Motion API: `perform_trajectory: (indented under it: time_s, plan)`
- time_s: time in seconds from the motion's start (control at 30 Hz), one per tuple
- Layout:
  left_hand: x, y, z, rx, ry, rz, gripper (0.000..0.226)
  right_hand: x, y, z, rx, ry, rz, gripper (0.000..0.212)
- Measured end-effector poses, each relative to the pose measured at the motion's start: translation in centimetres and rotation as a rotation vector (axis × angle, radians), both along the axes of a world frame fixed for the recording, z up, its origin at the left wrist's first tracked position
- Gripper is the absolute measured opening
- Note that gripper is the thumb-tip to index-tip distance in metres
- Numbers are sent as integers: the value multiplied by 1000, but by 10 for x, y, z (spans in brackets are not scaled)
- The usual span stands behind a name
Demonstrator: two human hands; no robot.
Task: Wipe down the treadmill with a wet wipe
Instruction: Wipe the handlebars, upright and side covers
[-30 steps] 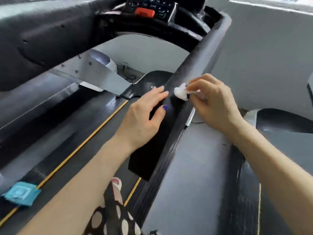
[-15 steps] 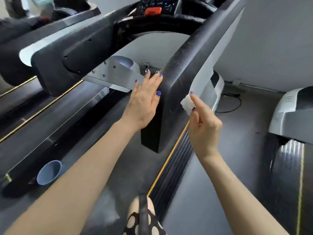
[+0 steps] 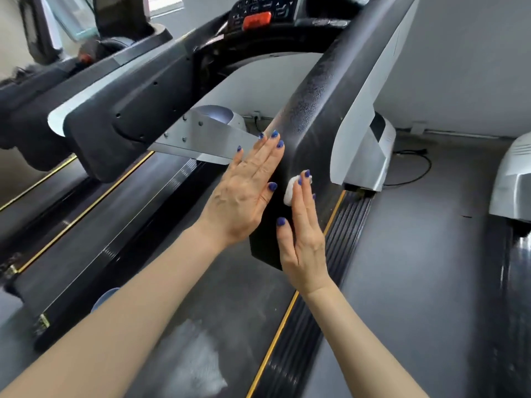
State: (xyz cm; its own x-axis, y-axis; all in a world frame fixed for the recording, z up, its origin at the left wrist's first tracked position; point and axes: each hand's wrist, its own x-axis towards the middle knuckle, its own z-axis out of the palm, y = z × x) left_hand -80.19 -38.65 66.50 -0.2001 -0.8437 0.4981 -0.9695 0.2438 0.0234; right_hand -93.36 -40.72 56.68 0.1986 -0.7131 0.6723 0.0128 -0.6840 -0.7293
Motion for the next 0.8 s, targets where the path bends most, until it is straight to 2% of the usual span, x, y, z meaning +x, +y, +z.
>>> perform_trajectory:
  time_s: [0.17,0.3,0.43,0.57,0.67,0.8]
  plan:
    - [-4,9,0,22,-9,32,56,-13,-6,-17,-72,167,88,70]
    - [-10,15,-5,-10,-34,98,56,-19,-26,-8,-217,240,148,71]
    - [-22,17,-13,-48,11,192,57,-39,-52,-39,-311,359,233,63]
    - [-33,20,-16,-37,26,275,57,-42,-59,-36,-303,202,291,43]
    - [-39,23,-13,-27,-6,306,57,-34,-53,-22,-306,28,197,31]
    - [-36,30,-15,-5,-85,291,58,-31,-45,-19,-270,-156,69,26]
